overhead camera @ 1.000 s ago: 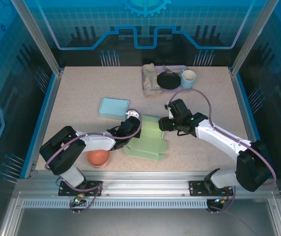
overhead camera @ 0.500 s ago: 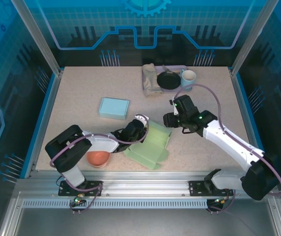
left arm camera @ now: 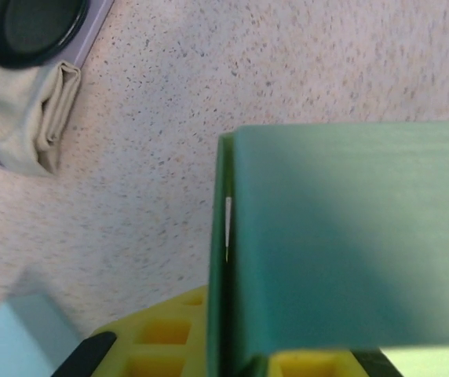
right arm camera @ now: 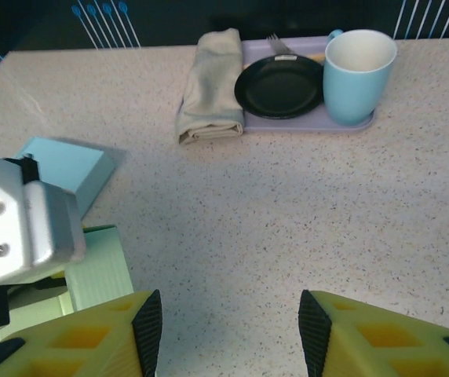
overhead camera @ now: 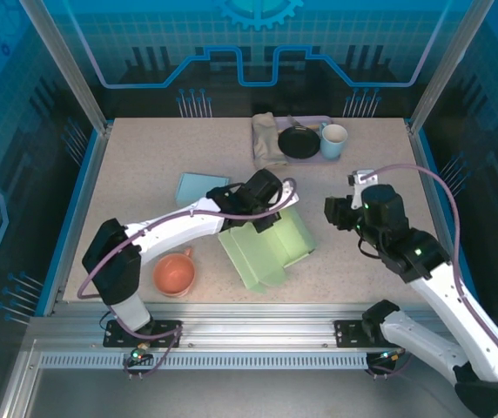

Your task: Fold the paper box

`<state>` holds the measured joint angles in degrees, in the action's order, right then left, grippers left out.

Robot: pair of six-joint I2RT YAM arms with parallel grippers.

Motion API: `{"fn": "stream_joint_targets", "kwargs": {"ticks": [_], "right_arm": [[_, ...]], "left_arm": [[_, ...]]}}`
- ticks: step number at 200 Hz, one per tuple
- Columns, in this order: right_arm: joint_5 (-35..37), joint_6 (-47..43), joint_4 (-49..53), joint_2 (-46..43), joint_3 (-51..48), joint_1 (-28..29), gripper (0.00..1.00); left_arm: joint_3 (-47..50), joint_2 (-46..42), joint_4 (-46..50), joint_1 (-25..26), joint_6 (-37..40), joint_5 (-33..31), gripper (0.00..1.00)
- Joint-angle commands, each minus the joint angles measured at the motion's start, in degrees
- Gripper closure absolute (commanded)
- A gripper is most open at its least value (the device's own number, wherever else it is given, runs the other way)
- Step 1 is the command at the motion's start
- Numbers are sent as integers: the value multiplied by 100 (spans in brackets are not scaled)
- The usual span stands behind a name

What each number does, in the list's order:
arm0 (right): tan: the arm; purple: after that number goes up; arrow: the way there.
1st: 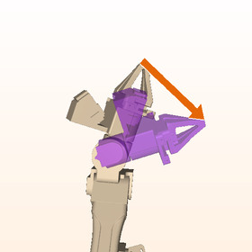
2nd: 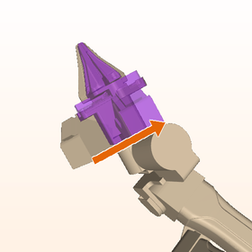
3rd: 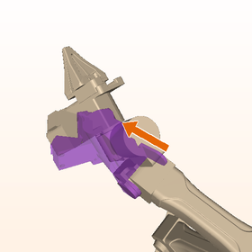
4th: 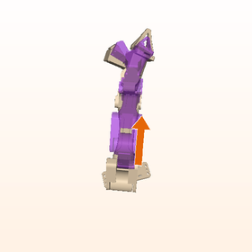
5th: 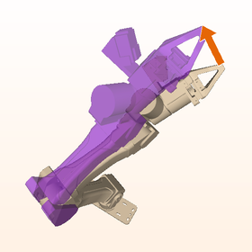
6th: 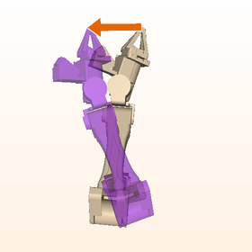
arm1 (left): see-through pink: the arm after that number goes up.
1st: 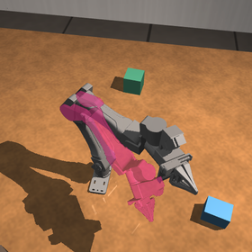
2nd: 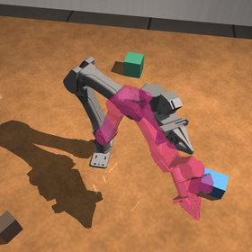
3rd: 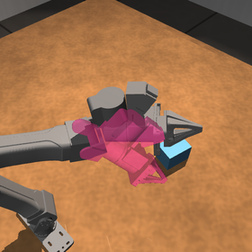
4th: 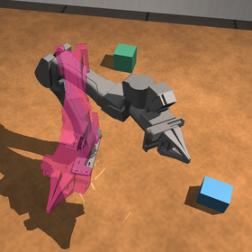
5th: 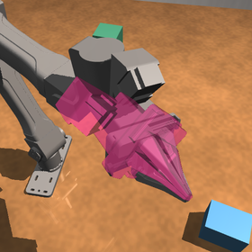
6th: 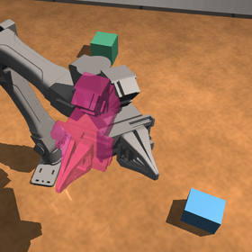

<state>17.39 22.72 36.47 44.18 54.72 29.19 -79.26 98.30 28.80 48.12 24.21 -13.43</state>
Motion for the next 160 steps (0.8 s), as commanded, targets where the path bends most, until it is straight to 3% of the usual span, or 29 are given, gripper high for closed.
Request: {"fn": "stream_joint_targets", "kwargs": {"ticks": [1, 8, 25, 72, 120, 160], "right_arm": [[184, 243, -2, -460, -306, -80, 48], [195, 340, -38, -616, -396, -87, 47], [109, 532, -170, -947, -781, -94, 46], [-101, 647, -31, -1393, -1164, -120, 45], [-206, 593, 113, -1669, -1284, -143, 44], [-229, 600, 254, -1823, -1318, -149, 44]], "left_arm": [[-261, 316, 1364, 184, 1137, -512, 87], [-379, 424, 1515, 256, 1342, -547, 86], [-545, 859, 1684, 506, 1849, -1353, 86], [-945, 1790, 1942, 763, 2286, -2122, 85], [-1676, 2416, 2346, 772, 2038, -2270, 69], [-2074, 2510, 2694, 769, 1972, -2336, 64]]}}
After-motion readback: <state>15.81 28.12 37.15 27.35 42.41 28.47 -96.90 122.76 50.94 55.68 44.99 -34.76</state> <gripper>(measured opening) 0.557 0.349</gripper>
